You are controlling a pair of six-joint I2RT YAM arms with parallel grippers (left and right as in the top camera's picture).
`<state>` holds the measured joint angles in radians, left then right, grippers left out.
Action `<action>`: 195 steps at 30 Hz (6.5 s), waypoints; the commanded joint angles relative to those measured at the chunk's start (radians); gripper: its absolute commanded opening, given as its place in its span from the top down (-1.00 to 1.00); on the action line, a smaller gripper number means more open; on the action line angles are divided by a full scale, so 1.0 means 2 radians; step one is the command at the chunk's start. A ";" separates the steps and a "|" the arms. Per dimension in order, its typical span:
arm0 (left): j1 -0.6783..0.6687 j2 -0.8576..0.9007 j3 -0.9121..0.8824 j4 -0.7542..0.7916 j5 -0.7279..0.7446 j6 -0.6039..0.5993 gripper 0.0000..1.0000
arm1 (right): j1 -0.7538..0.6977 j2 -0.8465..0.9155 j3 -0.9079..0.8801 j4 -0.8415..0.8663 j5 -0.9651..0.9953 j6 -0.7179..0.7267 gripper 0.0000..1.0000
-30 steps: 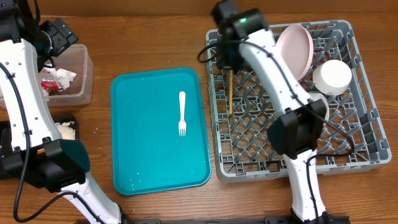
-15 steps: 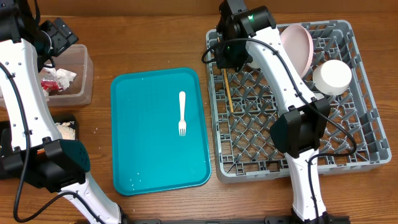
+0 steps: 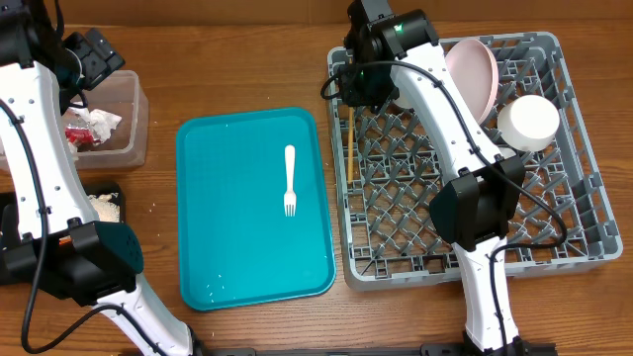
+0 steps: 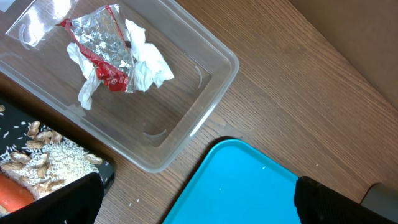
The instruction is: Sort waste into correct bins and load items into the dishwasher rack
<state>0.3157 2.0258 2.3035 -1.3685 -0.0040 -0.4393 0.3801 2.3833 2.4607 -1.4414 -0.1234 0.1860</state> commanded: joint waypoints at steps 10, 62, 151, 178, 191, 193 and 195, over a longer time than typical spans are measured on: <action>-0.001 0.004 0.001 0.000 0.002 -0.003 -1.00 | 0.007 -0.010 -0.001 -0.010 -0.036 0.016 0.14; -0.001 0.004 0.001 0.000 0.002 -0.003 -0.99 | 0.195 0.114 -0.095 0.042 0.072 0.219 0.89; -0.001 0.004 0.001 0.000 0.002 -0.003 -1.00 | 0.024 -0.321 -0.171 -0.126 0.091 0.122 -1.00; -0.001 0.004 0.001 0.000 0.002 -0.003 -1.00 | 0.031 -0.424 -0.423 -0.076 0.140 0.205 -1.00; -0.001 0.004 0.001 0.000 0.002 -0.003 -1.00 | 0.032 -0.429 -0.505 0.112 0.111 0.204 -1.00; -0.001 0.004 0.001 0.000 0.002 -0.003 -1.00 | 0.032 -0.436 -0.542 0.152 0.093 0.183 -1.00; -0.001 0.004 0.001 0.000 0.002 -0.003 -1.00 | 0.032 -0.448 -0.579 0.182 0.073 0.154 -1.00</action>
<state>0.3157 2.0258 2.3035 -1.3689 -0.0040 -0.4393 0.4450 1.5394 1.3972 -1.1263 0.0914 0.5720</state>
